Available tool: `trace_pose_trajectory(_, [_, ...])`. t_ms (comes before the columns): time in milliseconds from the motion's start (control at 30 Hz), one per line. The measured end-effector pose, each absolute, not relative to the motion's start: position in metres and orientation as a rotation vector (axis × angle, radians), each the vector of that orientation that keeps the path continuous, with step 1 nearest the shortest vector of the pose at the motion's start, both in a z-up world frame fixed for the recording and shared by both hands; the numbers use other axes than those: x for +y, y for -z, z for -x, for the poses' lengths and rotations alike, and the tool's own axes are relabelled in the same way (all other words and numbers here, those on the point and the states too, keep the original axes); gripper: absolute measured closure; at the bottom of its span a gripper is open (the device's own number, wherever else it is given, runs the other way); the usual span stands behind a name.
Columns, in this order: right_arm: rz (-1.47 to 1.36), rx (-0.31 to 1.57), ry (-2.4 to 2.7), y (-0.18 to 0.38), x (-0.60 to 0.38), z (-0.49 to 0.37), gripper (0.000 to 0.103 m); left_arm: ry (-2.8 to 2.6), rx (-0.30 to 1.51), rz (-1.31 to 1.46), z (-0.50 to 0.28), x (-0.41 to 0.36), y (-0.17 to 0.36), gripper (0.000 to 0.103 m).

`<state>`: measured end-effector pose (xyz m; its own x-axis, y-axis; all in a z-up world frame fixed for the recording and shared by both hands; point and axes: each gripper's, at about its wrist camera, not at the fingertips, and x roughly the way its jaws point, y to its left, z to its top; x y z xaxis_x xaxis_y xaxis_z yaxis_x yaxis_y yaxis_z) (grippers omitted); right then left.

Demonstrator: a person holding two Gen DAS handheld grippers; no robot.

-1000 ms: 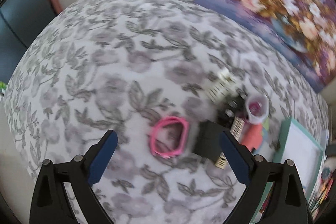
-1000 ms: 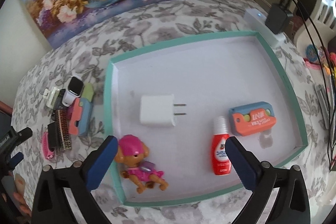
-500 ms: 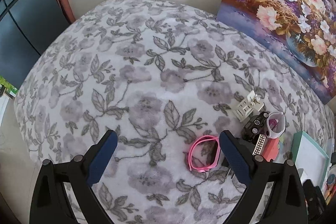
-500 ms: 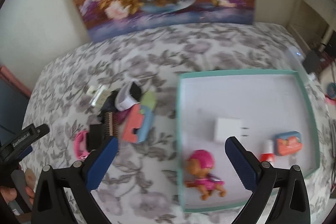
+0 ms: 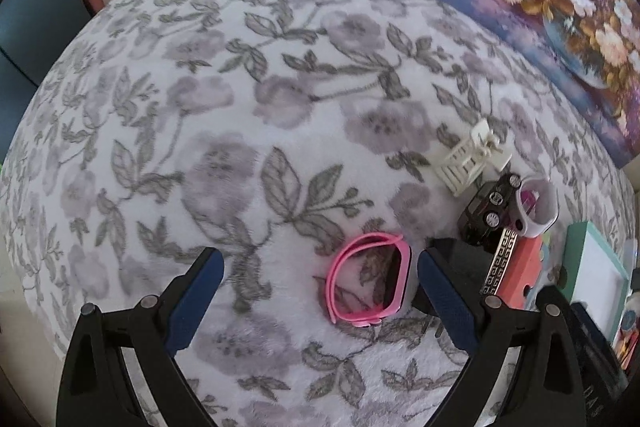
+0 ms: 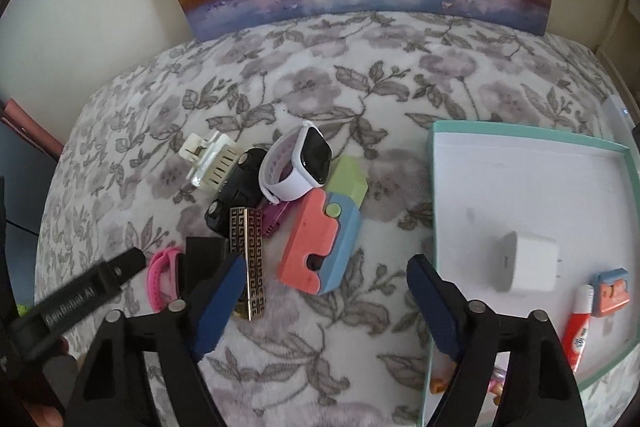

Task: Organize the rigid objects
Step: 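Move both open grippers back toward the remaining items on the bed, then grasp the pink watch band with the left gripper while the right gripper grasps the pink-and-blue toy knife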

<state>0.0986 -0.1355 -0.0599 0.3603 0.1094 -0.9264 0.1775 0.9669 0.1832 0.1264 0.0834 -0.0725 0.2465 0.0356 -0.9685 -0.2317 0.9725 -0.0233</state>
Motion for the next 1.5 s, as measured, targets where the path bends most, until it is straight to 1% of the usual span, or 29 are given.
trace_pose_trajectory(100, [-0.267,1.208,0.055,0.065,-0.136,-0.106,0.028,-0.171,1.332,0.153,-0.129,0.079,0.081,0.005])
trace_pose_trajectory(300, [-0.261,1.228,0.074,0.081,-0.14,-0.118,0.037,-0.184,1.361,0.118,-0.132,0.075,0.094,0.005])
trace_pose_trajectory(400, [-0.271,1.24,0.073,0.09,-0.14,-0.123,0.039,-0.176,1.37,0.111,-0.132,0.073,0.098,0.005])
trace_pose_trajectory(600, [-0.252,1.249,0.075,0.102,-0.135,-0.132,0.04,-0.179,1.378,0.092,-0.135,0.066,0.103,0.006])
trace_pose_trajectory(733, [-0.203,1.239,0.085,0.106,-0.129,-0.135,0.04,-0.174,1.386,0.108,-0.137,0.06,0.11,0.012])
trace_pose_trajectory(800, [-0.186,1.234,0.089,0.106,-0.127,-0.136,0.04,-0.164,1.383,0.11,-0.138,0.056,0.111,0.018])
trace_pose_trajectory(867, [-0.159,1.229,0.093,0.107,-0.124,-0.137,0.04,-0.149,1.387,0.116,-0.138,0.051,0.114,0.027])
trace_pose_trajectory(933, [-0.13,1.225,0.094,0.108,-0.12,-0.137,0.04,-0.137,1.391,0.104,-0.138,0.047,0.116,0.03])
trace_pose_trajectory(1100, [-0.091,1.21,0.093,0.109,-0.117,-0.138,0.04,-0.128,1.384,0.101,-0.138,0.042,0.119,0.035])
trace_pose_trajectory(1133, [-0.09,1.209,0.09,0.109,-0.117,-0.137,0.04,-0.125,1.382,0.098,-0.138,0.041,0.117,0.038])
trace_pose_trajectory(1233, [-0.094,1.212,0.089,0.109,-0.117,-0.136,0.044,-0.106,1.372,0.092,-0.137,0.033,0.115,0.051])
trace_pose_trajectory(1367, [-0.102,1.218,0.087,0.107,-0.119,-0.133,0.053,-0.104,1.368,0.088,-0.138,0.029,0.114,0.051])
trace_pose_trajectory(1500, [-0.109,1.229,0.084,0.106,-0.121,-0.126,0.054,-0.112,1.364,0.095,-0.137,0.033,0.112,0.051])
